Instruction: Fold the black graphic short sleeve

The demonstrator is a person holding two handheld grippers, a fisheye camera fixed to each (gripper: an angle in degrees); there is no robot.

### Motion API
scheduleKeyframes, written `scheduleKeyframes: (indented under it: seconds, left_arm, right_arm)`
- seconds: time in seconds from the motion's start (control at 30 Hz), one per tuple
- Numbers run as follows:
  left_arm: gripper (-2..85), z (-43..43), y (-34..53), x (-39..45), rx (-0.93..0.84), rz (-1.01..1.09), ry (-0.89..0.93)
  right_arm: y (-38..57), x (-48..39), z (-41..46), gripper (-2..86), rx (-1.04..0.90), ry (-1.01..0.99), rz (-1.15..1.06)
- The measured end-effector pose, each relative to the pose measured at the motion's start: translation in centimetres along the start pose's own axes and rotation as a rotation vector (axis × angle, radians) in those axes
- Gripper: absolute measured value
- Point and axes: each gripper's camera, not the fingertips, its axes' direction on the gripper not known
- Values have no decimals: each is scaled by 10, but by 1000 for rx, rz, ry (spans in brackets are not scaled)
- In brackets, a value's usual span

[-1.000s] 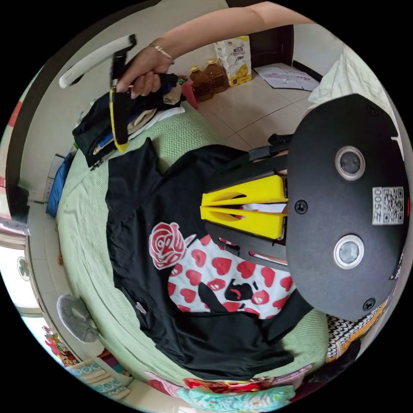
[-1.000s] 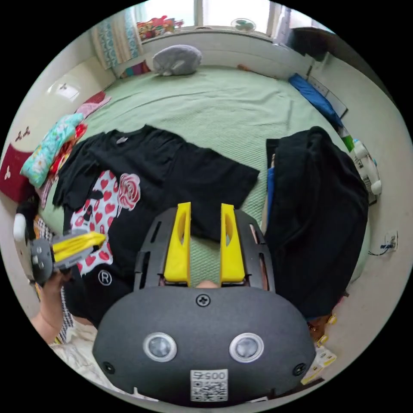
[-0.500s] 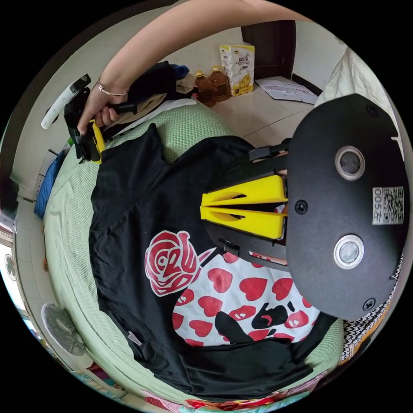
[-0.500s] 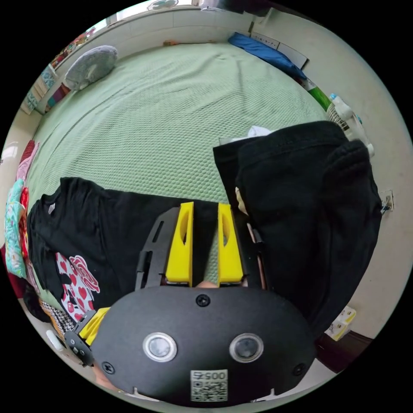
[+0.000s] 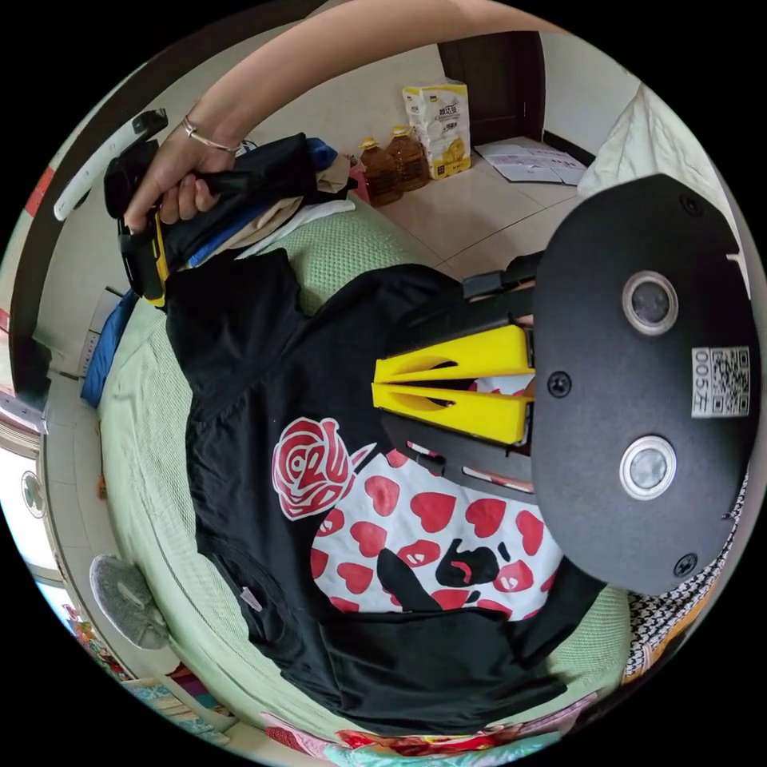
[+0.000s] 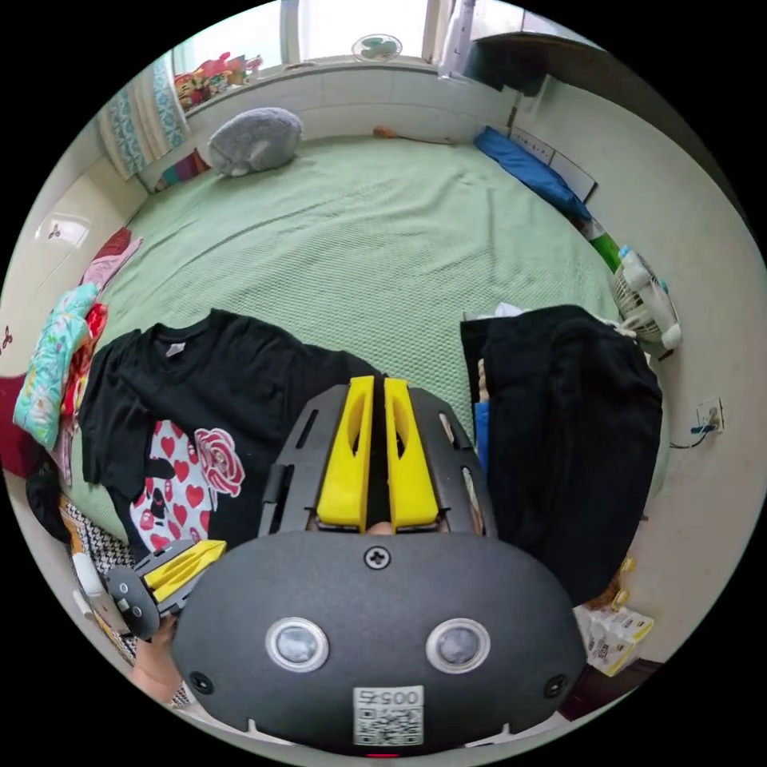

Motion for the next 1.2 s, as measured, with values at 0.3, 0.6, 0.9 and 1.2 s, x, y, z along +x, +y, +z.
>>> scheduleKeyframes:
  seconds: [0.3, 0.6, 0.9, 1.2]
  left_arm:
    - [-5, -37, 61, -56, 41, -78, -7]
    - [-6, -64, 120, -133, 46, -177, -46]
    - [-6, -68, 165, -192, 38, -239, -8]
    - [-5, -82, 195, -225, 37, -252, -30]
  right_arm:
    - [21, -129, -60, -9, 61, -57, -191]
    - [38, -212, -55, 24, -9, -97, -355]
    - [95, -112, -26, 84, -107, -161, -399]
    - [129, -125, 31, 70, -197, -148, -482]
